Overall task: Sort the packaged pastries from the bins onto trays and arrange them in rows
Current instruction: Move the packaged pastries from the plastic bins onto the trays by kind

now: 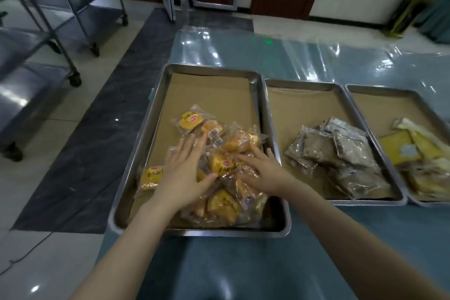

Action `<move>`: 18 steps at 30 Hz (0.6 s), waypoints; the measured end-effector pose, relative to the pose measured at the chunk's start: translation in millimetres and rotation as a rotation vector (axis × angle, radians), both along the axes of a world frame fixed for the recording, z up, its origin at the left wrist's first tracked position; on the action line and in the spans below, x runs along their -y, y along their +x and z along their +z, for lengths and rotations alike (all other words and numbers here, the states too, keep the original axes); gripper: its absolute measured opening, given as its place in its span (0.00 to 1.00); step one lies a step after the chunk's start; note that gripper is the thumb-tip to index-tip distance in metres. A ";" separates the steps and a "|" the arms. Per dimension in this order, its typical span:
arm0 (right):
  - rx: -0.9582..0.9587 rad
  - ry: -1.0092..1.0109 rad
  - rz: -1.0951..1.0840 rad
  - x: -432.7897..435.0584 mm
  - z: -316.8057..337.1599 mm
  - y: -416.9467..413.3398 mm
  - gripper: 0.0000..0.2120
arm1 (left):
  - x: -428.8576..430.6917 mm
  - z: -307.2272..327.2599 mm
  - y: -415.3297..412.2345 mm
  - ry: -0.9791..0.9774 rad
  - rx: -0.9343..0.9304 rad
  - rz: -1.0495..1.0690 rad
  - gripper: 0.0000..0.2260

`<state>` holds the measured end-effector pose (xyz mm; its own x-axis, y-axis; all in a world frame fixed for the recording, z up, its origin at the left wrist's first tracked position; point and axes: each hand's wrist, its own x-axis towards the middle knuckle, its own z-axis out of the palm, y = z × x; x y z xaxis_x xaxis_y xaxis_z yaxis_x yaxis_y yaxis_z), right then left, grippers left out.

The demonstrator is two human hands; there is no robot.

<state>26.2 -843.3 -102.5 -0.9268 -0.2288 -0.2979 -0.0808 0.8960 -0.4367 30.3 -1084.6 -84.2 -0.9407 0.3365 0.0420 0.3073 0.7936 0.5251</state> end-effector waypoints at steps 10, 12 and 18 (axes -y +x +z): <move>-0.279 -0.095 0.030 -139.0 59.5 89.7 0.18 | -150.3 24.6 72.8 -0.238 -0.174 -0.201 0.31; -0.290 -0.034 0.032 -187.0 67.9 113.5 0.18 | -197.2 31.6 88.8 -0.226 -0.201 -0.227 0.30; -0.349 0.025 -0.067 -320.5 90.5 170.0 0.16 | -337.6 58.6 118.8 -0.212 -0.296 -0.334 0.25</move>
